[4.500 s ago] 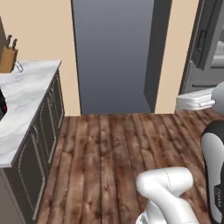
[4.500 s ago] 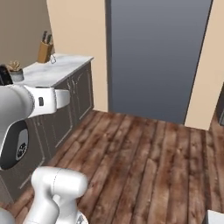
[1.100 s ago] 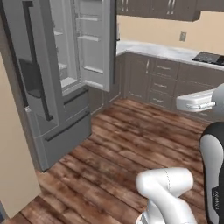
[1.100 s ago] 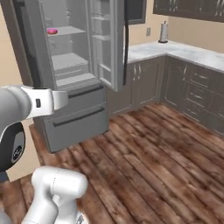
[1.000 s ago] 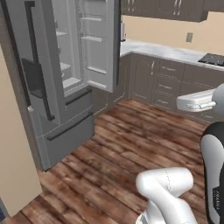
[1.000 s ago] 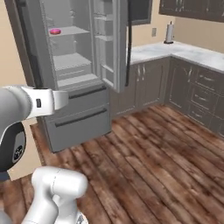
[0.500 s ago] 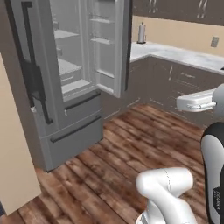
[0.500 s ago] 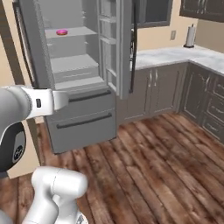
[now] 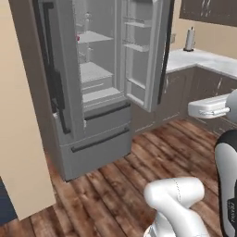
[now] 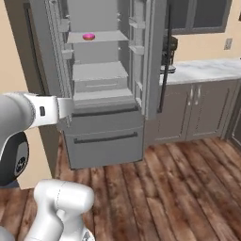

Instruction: Take the donut and cupcake from the fridge and place them on the empty tray on the dining counter.

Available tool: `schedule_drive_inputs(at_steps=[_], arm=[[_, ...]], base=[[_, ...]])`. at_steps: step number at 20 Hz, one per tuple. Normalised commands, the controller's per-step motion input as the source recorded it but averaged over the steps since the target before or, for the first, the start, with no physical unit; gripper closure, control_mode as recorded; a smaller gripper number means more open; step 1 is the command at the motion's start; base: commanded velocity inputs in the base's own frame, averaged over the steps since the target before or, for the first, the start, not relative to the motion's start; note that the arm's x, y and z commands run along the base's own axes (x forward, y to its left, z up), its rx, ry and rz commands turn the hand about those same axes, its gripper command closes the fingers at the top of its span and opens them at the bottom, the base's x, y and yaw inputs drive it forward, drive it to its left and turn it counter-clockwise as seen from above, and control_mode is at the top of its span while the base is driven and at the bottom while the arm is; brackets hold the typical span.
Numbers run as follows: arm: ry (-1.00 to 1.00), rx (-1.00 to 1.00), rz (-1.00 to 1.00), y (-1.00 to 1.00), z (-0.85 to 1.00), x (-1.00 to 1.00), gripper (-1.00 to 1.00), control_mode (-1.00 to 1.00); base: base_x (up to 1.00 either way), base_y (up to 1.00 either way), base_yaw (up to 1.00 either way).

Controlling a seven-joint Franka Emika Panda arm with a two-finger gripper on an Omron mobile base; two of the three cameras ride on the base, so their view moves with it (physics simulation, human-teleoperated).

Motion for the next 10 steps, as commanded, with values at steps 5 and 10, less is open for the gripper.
schedule_drive_inputs(at_steps=[5,10], arm=[[0.0,0.0,0.0,0.0,0.0,0.0,-1.0,1.0],[0.0,0.0,0.0,0.0,0.0,0.0,-1.0,1.0]], base=[[0.67,-0.32,0.37],[0.39,-0.69,0.32]])
